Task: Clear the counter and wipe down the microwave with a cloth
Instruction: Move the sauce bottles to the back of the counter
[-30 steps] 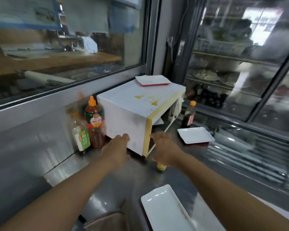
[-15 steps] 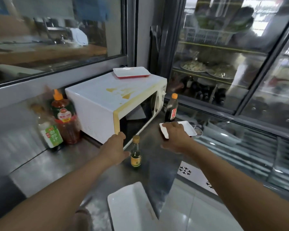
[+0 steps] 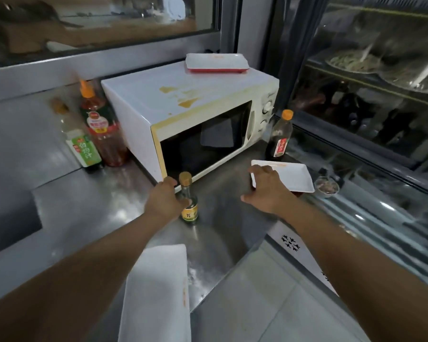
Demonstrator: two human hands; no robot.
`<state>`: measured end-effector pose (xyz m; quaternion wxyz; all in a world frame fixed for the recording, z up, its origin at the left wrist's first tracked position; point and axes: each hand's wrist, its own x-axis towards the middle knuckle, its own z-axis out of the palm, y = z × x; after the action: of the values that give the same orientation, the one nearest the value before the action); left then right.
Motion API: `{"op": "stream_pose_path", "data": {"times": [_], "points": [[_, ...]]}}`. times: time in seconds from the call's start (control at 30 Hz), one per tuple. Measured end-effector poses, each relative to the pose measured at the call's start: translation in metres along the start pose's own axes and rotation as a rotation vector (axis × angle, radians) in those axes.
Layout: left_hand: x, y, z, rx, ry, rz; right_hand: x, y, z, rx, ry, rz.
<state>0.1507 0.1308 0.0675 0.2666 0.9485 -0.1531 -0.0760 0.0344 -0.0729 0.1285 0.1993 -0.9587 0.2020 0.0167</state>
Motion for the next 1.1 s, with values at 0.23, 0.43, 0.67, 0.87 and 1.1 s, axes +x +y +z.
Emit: {"op": "stream_pose_path", "data": {"times": [0.23, 0.43, 0.67, 0.87, 1.1], "points": [[0.013, 0.003, 0.02, -0.158, 0.066, -0.06, 0.016, 0.01, 0.014, 0.024, 0.015, -0.009], [0.022, -0.001, 0.021, -0.239, 0.078, -0.054, 0.019, 0.011, 0.018, 0.036, 0.018, 0.045], [0.024, 0.006, 0.014, -0.15, 0.047, 0.015, 0.021, 0.023, 0.007, 0.023, 0.074, 0.081], [0.032, 0.044, 0.015, -0.089, -0.002, 0.078, 0.044, 0.051, -0.021, 0.042, 0.122, 0.051], [0.057, 0.117, 0.037, -0.187, 0.029, 0.055, 0.104, 0.114, -0.049, 0.162, 0.123, 0.078]]}}
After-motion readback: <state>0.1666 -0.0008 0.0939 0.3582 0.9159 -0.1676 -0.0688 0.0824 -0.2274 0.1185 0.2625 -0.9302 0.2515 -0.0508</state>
